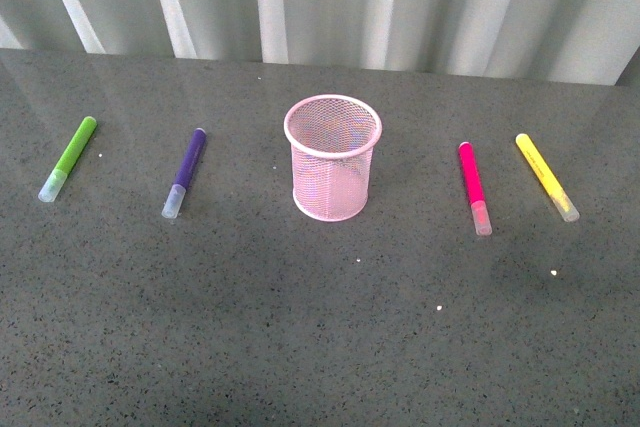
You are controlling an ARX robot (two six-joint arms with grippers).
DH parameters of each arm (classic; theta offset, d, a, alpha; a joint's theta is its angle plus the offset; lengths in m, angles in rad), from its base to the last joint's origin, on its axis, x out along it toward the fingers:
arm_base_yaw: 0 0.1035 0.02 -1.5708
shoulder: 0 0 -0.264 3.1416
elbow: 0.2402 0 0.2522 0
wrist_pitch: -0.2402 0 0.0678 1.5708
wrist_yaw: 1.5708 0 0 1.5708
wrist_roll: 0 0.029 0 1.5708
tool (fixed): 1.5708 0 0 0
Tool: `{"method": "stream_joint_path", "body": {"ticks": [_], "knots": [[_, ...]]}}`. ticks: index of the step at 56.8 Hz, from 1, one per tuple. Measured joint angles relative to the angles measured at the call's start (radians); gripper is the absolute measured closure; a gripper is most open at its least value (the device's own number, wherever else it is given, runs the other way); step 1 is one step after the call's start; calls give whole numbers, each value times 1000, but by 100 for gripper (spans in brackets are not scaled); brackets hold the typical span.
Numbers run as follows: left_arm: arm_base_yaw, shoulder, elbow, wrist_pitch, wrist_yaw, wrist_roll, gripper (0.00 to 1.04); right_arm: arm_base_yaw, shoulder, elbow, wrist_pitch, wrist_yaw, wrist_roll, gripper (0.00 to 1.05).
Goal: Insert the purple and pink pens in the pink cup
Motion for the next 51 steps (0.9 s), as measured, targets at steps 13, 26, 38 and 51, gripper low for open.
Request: {"method": "stream_joint_path", "body": {"ticks": [13,26,38,51], "knots": [[0,0,0,0,0,0,7,0,0,0,0,0,0,7],[0,0,0,0,0,0,7,0,0,0,0,0,0,7],[0,0,0,0,0,0,7,0,0,0,0,0,0,7],[0,0,0,0,0,0,7,0,0,0,0,0,0,7]]}}
